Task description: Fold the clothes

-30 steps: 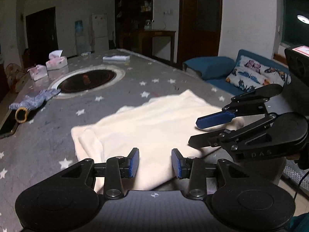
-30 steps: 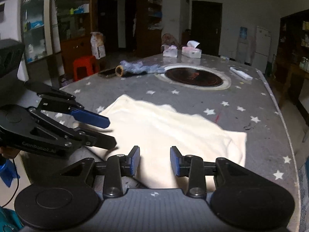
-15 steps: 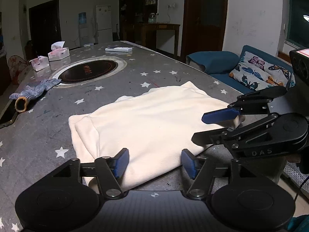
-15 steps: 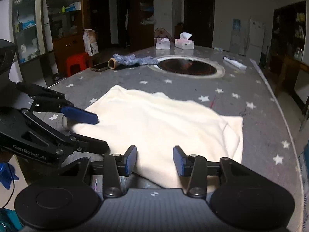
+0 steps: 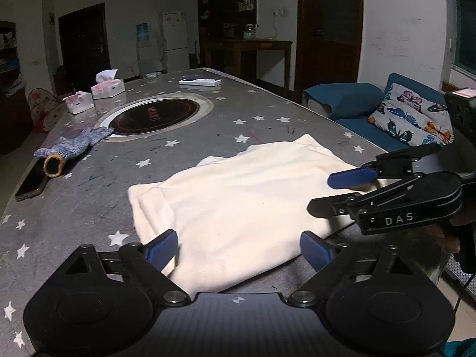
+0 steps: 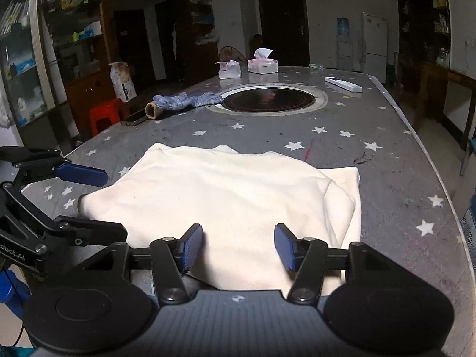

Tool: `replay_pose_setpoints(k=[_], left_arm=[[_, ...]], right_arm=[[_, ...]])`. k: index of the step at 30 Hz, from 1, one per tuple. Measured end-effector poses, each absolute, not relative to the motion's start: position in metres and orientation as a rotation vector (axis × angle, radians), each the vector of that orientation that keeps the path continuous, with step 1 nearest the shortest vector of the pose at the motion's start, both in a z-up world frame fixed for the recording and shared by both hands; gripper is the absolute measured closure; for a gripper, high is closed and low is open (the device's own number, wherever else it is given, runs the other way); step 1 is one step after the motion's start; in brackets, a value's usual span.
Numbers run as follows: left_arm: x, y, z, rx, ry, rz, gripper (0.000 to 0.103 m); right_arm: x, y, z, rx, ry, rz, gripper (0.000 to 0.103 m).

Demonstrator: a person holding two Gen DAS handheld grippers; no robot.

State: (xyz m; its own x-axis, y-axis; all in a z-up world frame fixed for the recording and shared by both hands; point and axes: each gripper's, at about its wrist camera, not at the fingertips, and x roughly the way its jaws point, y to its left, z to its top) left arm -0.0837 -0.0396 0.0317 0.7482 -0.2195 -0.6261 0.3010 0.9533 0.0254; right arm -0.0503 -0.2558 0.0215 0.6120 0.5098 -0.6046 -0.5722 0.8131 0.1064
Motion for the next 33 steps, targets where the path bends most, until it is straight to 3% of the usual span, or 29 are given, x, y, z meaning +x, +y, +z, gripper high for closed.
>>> replay_pose_setpoints(k=[5, 18, 20, 33], left_arm=[[-0.083, -0.035, 0.031, 0.122, 0.673, -0.253, 0.000], [-0.083, -0.020, 0.033, 0.080, 0.701, -0.204, 0.000], [-0.082, -0.017, 0.033, 0.072, 0.706, -0.196, 0.000], [-0.080, 0.003, 0.045, 0.044, 0.716, -0.121, 0.000]], right_arm=[[-0.052, -0.253, 0.021, -0.101, 0.662, 0.631, 0.038], [-0.039, -0.240, 0.039, -0.108, 0.639, 0.627, 0.031], [-0.032, -0.237, 0.040, -0.103, 0.642, 0.628, 0.024], [-0.004, -0.223, 0.029, -0.099, 0.723, 0.613, 0.024]])
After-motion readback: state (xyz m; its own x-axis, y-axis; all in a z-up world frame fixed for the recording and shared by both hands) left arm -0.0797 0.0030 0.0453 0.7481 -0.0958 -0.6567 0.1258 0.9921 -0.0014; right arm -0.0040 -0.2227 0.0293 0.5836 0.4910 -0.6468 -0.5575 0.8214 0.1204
